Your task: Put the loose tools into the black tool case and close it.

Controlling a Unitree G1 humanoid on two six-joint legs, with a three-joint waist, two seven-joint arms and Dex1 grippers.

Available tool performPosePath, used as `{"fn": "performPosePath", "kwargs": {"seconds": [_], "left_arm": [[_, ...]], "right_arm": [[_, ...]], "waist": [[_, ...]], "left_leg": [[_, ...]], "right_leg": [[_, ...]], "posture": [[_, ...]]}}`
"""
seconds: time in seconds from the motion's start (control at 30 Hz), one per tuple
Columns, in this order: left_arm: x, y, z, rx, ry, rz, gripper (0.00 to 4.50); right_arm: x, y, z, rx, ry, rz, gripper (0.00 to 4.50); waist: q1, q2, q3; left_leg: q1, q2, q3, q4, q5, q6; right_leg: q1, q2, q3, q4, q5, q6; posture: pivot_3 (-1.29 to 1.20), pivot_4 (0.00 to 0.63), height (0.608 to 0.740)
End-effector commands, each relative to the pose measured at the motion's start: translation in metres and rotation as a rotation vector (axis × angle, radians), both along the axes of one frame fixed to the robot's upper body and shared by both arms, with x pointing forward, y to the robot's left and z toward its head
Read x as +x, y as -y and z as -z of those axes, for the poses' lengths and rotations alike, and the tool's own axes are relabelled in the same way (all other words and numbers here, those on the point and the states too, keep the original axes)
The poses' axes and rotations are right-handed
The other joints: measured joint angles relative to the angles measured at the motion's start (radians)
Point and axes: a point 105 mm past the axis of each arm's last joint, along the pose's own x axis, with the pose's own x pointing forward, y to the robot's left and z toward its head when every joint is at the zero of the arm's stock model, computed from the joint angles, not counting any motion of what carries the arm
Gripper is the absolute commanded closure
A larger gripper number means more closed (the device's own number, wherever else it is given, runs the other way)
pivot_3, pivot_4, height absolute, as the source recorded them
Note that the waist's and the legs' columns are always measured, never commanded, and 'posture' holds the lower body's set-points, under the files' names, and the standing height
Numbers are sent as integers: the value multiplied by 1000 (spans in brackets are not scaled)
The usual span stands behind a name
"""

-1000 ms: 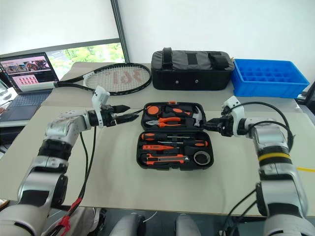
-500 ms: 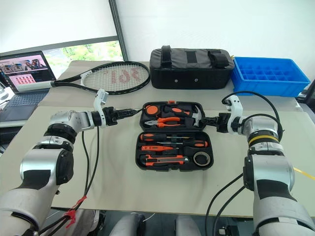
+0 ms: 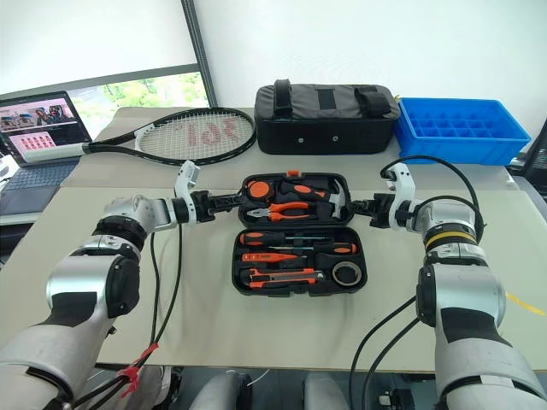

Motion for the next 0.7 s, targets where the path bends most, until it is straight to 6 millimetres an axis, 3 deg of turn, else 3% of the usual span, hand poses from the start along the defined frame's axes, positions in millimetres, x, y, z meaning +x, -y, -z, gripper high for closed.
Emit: {"fn": "performPosePath", "kwargs": {"seconds": [0.03, 0.2, 0.4, 0.53, 0.7], "left_arm": [[8, 3, -15, 14, 62, -9, 2677], [13, 4, -23, -6, 129, -29, 4471], [10, 7, -27, 25, 185, 43, 4471], [16, 4, -46, 37, 324, 30, 4471], [20, -5, -65, 111, 522, 23, 4471]], "right_arm": [[3, 2, -16, 26, 57, 1, 4500], [3, 4, -18, 38, 68, 3, 4500], [6, 1, -30, 90, 139, -5, 4500], [7, -3, -46, 115, 264, -39, 4500], [-9, -15, -60, 125, 426, -170, 4500]], "waist": [[0, 0, 0], [0, 0, 0], [0, 0, 0], [0, 0, 0], [-2, 0, 0]], "left_leg": [[0, 0, 0, 0, 0, 0], [0, 0, 0, 0, 0, 0], [0, 0, 0, 0, 0, 0], [-1, 0, 0, 0, 1, -1], [-2, 0, 0, -1, 1, -2]], "right_leg": [[0, 0, 0, 0, 0, 0], [0, 0, 0, 0, 0, 0], [0, 0, 0, 0, 0, 0], [-1, 0, 0, 0, 0, 0], [-2, 0, 0, 1, 0, 0]], "posture": [[0, 150, 707], [0, 150, 707], [0, 150, 707], [0, 150, 707], [0, 150, 707]]}}
